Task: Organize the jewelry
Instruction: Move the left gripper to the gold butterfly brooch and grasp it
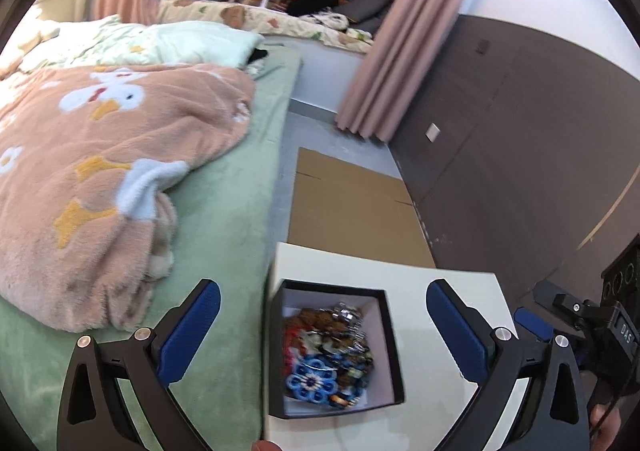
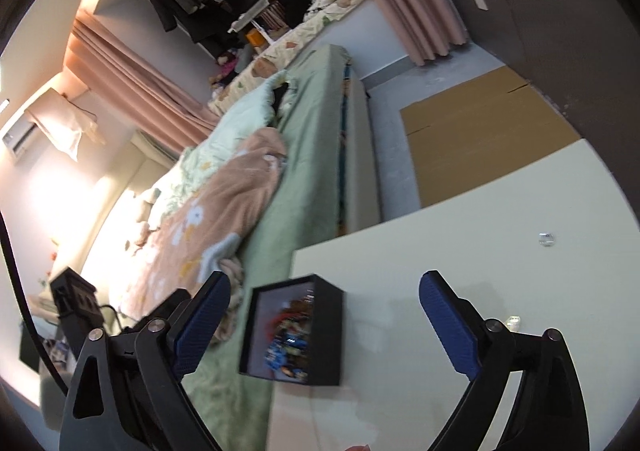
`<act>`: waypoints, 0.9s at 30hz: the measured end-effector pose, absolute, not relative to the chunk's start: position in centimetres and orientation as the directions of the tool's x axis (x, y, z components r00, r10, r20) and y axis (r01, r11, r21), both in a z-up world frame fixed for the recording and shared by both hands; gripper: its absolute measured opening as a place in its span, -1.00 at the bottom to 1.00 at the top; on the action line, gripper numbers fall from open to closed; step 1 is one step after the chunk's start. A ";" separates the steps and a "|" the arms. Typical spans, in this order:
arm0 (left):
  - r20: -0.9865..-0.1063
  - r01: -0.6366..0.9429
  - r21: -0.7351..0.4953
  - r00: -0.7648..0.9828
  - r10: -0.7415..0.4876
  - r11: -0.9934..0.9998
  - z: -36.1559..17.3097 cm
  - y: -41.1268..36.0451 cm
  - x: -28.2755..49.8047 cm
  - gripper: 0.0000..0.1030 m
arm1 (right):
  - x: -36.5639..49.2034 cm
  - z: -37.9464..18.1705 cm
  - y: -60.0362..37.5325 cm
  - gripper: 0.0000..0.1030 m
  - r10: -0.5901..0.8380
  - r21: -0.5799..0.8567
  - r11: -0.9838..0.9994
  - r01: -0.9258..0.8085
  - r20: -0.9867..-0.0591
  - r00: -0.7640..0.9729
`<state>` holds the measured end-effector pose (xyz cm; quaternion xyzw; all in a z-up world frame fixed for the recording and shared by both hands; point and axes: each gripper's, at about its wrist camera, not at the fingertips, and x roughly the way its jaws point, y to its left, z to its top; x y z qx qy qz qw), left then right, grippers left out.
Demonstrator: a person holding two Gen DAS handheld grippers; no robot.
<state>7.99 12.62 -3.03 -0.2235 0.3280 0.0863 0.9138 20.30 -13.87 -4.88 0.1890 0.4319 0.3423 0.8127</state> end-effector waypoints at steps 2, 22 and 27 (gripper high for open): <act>-0.644 -0.284 -0.323 0.765 0.010 0.903 -3.0 11.4 8.3 0.99 | 20.5 -5.0 -14.9 0.96 0.704 0.591 0.710 -0.384 -0.587 0.399; -0.704 -0.090 -0.145 0.709 -0.039 0.985 -2.9 0.3 12.2 0.99 | 23.2 -5.8 -24.1 1.00 0.588 0.488 0.809 -0.327 -0.672 0.450; -0.716 -0.061 -0.152 0.695 -0.067 0.987 -3.0 -1.7 13.8 0.99 | 23.4 -6.2 -26.0 1.00 0.557 0.476 0.830 -0.290 -0.686 0.468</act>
